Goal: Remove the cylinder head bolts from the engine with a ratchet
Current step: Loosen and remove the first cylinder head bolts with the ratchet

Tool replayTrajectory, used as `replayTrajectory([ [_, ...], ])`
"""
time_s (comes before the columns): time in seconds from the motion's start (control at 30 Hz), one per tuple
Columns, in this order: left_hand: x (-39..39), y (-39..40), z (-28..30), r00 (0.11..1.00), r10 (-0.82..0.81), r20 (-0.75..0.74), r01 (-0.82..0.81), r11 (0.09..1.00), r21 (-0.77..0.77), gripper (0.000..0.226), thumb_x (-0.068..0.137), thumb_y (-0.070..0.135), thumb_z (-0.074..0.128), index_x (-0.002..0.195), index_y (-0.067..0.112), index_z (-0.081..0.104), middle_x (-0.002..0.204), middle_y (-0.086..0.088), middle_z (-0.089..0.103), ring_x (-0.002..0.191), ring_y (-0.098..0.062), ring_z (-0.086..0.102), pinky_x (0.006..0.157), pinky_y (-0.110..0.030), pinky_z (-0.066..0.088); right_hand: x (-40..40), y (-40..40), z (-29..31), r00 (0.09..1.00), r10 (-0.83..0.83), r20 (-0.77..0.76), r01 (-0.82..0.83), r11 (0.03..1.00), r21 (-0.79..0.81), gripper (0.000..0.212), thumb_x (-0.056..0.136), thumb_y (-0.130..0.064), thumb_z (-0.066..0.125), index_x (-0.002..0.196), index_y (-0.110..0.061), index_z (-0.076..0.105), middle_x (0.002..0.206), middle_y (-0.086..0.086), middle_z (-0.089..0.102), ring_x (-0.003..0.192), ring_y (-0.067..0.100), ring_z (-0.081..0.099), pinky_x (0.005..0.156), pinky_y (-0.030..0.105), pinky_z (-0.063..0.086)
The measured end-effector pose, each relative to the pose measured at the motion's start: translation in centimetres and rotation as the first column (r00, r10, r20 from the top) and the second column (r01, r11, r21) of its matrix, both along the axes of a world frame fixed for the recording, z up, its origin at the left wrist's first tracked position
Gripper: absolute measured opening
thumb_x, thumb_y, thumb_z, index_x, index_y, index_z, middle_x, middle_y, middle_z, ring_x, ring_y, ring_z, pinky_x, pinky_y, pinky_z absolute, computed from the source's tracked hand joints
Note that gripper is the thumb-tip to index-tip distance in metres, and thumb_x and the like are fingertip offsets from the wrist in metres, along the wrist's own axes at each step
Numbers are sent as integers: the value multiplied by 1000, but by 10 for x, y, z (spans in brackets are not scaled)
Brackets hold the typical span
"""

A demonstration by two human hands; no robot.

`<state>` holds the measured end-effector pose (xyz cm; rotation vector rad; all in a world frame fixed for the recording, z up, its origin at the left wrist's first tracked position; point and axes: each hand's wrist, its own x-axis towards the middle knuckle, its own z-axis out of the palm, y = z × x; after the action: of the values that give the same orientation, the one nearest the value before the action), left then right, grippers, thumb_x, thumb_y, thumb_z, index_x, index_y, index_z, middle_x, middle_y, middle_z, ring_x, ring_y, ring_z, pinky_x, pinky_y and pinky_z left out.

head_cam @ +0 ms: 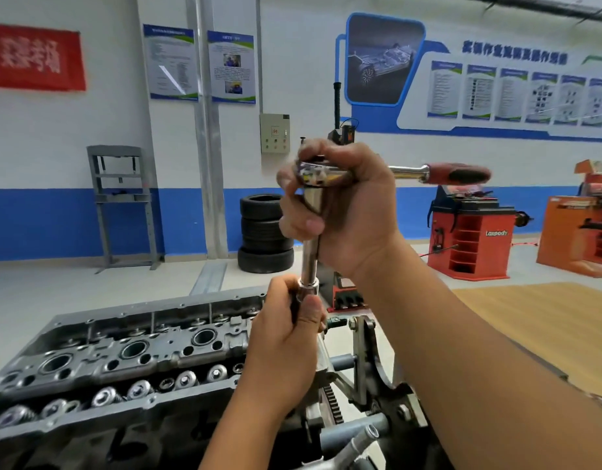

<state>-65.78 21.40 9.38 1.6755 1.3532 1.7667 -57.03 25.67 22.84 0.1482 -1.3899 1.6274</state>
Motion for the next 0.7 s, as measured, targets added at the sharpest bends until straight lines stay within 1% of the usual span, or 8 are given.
replayTrajectory([
  [0.07,2,0,2,1000,9,-26,-9,1000,4,24,107,21,47,87,29,58,81,4,67,74,-14,63,72,-40,52,5,2,-2,999,-31,-20,31,999,-18,16,79,-27,50,84,-13,58,76,12,59,38,17,39,52,26,21],
  [0.17,4,2,2,999,45,-26,-45,999,6,28,106,12,48,81,22,58,74,2,66,63,-9,57,65,-38,48,-1,-6,-12,955,-283,-89,289,956,59,15,87,-23,56,92,-10,58,82,15,64,43,21,45,49,26,33],
  [0.3,6,5,-1,998,71,0,-71,997,9,33,105,11,51,79,30,55,72,-3,65,60,-16,53,61,-43,46,-16,-12,-18,702,-667,-250,712,662,233,12,87,-20,63,83,-8,60,80,18,62,40,32,56,40,27,39],
  [0.37,5,5,-4,998,67,7,-67,997,23,28,106,17,50,82,30,55,75,-1,66,63,-19,56,65,-46,48,-19,-13,-13,731,-643,-229,682,679,273,11,84,-16,60,80,-6,60,76,18,59,37,32,53,38,27,37],
  [0.47,2,0,-3,999,31,-9,-30,999,44,19,106,30,45,91,31,57,87,4,69,80,-14,64,78,-42,55,-12,-12,-5,960,-274,-55,280,946,161,11,80,-14,53,80,-6,60,72,18,57,38,22,43,43,25,32],
  [0.53,2,0,-2,1000,13,-12,-12,999,37,20,106,26,47,91,34,57,86,4,69,79,-12,63,77,-40,53,-4,-9,-2,996,-89,-17,90,995,40,12,76,-19,53,78,-11,61,74,16,57,38,18,39,48,22,26],
  [0.6,3,2,-2,999,36,-11,-35,999,37,27,106,14,51,90,34,58,80,2,68,69,-12,58,69,-39,50,1,-5,-4,995,-88,-35,88,996,-2,14,78,-23,51,80,-13,60,76,15,59,39,17,37,50,23,24],
  [0.7,5,5,-3,997,76,-4,-75,996,51,30,103,6,53,85,29,57,75,2,65,62,-12,52,62,-35,46,-2,-11,-12,951,-292,-98,298,953,54,12,85,-21,55,88,-11,60,80,16,65,41,21,43,47,25,33],
])
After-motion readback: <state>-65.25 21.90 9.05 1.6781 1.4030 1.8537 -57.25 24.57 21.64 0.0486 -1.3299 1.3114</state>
